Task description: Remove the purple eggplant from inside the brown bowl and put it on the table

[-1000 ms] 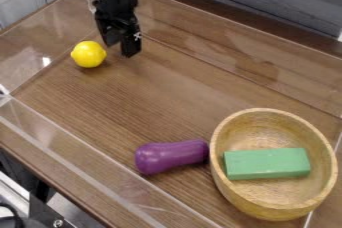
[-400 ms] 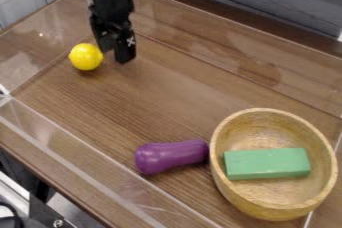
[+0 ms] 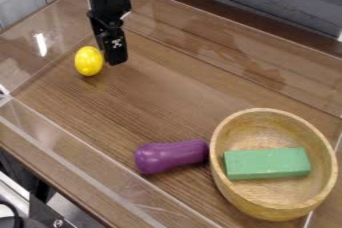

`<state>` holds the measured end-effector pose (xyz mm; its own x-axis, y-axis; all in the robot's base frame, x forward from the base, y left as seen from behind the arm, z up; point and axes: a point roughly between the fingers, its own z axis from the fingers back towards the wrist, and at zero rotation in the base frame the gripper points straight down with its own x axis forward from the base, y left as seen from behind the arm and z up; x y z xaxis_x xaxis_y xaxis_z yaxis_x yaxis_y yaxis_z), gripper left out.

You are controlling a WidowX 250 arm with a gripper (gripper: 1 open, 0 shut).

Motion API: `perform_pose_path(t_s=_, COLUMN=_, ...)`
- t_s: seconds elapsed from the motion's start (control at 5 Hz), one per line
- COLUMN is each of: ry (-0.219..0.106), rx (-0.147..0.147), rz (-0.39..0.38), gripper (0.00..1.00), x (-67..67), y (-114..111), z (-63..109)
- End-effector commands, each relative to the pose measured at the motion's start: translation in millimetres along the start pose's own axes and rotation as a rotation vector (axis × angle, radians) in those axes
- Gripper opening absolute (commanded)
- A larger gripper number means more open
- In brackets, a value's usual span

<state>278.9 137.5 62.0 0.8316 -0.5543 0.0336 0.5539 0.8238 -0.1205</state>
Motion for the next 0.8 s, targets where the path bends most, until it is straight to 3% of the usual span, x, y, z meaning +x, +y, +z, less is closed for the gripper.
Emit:
perform_pose_path(t_s=0.0, ry=-0.015, rx=0.048, rz=-0.039, gripper=1.0, x=0.5, y=10.7, z=13.1)
perform_pose_path(t_s=0.2, ry=-0.007, rx=0.038, rz=-0.051, gripper=1.0, x=-0.7, y=13.1, z=5.8)
perform_pose_path(t_s=0.6, ry=0.032, rx=0.033, rz=-0.159, gripper=1.0, x=-12.2, y=22.5, z=5.3)
